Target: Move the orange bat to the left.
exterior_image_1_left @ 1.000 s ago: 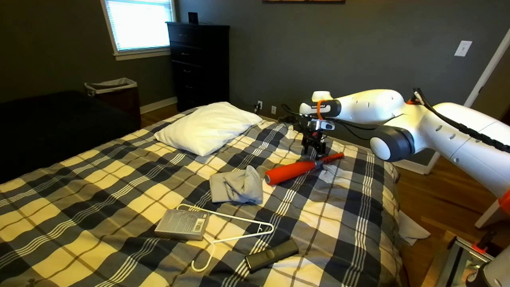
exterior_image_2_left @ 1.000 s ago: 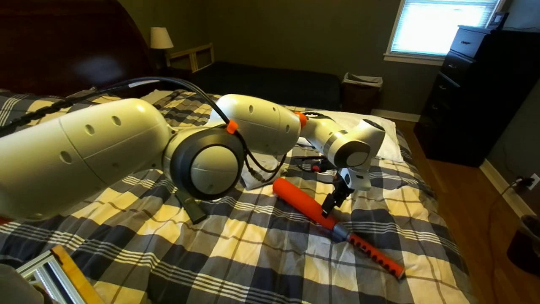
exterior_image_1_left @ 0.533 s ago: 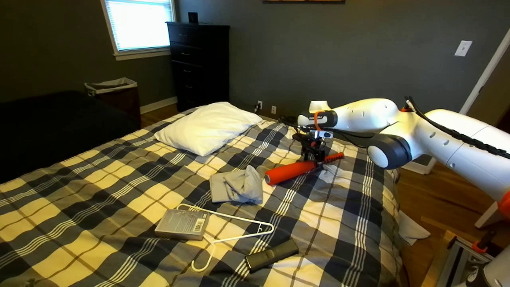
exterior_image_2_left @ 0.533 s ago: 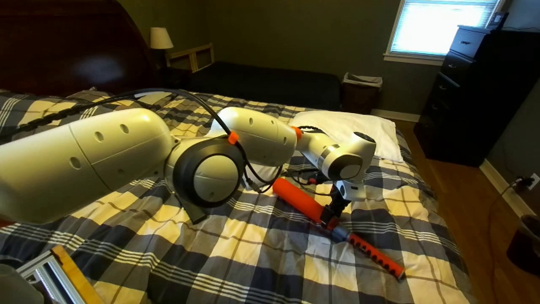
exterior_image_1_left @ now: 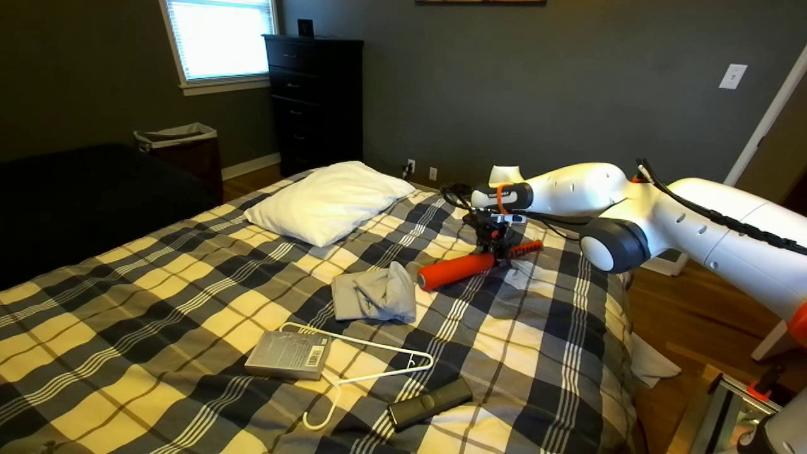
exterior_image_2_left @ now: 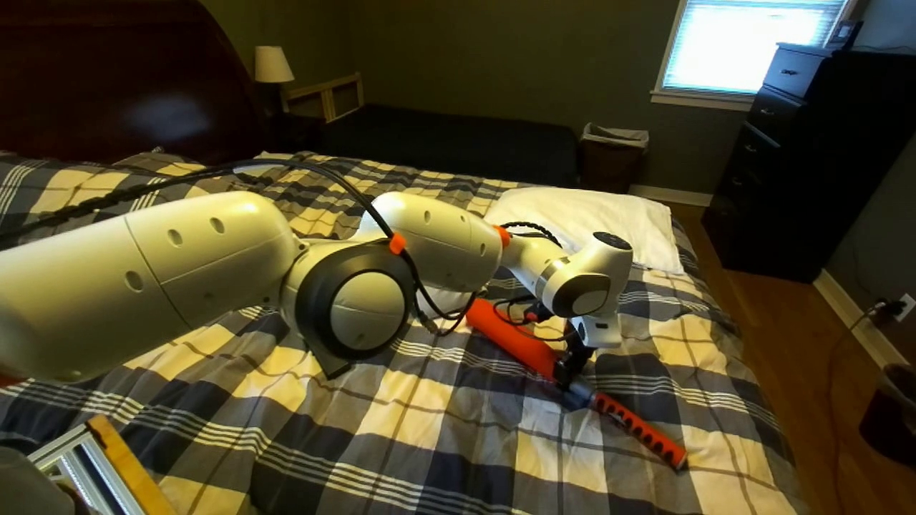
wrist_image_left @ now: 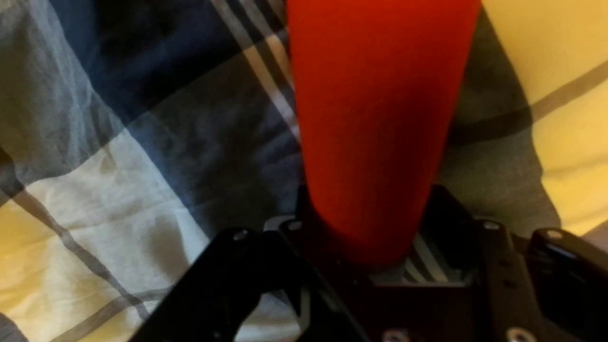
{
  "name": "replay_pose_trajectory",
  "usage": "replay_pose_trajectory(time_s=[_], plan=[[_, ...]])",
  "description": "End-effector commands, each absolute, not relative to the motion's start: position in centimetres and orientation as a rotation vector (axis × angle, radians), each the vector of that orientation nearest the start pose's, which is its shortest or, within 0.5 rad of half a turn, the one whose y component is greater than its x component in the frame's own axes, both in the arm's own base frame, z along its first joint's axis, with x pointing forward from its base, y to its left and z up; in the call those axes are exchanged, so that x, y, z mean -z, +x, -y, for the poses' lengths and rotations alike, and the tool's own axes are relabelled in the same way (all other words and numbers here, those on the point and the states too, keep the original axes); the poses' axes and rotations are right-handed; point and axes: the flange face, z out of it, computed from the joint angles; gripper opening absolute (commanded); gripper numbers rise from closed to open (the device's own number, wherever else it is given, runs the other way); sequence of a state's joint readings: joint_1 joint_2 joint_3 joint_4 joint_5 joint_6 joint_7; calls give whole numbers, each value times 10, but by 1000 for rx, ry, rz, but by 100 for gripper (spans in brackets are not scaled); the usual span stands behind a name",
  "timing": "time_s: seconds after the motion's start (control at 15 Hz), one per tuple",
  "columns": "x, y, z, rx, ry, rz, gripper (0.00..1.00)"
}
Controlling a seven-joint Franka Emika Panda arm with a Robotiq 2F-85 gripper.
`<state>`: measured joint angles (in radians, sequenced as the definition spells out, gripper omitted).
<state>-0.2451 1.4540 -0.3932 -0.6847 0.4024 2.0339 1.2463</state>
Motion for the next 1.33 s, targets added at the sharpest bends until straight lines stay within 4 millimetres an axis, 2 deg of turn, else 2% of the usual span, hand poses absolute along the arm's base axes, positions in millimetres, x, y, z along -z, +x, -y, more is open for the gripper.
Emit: replay_pose_trajectory(time_s=[0.0, 0.13, 0.2, 0.4, 0.6, 0.73, 0.87, 1.0, 1.27], plan=[[-58, 720, 301, 18, -2095, -2420, 29], [-64, 725, 293, 10, -2169, -2342, 18], [-71, 729, 289, 41, -2216, -2285, 18], [-115, 751, 269, 235, -2349, -2110, 17], [-149, 768, 246, 416, -2454, -1901, 17], [-171, 771, 226, 473, -2472, -1806, 17], [-183, 770, 216, 521, -2456, -1705, 17], [-194, 763, 221, 573, -2342, -1676, 17], [-196, 725, 252, 589, -2070, -1781, 17]])
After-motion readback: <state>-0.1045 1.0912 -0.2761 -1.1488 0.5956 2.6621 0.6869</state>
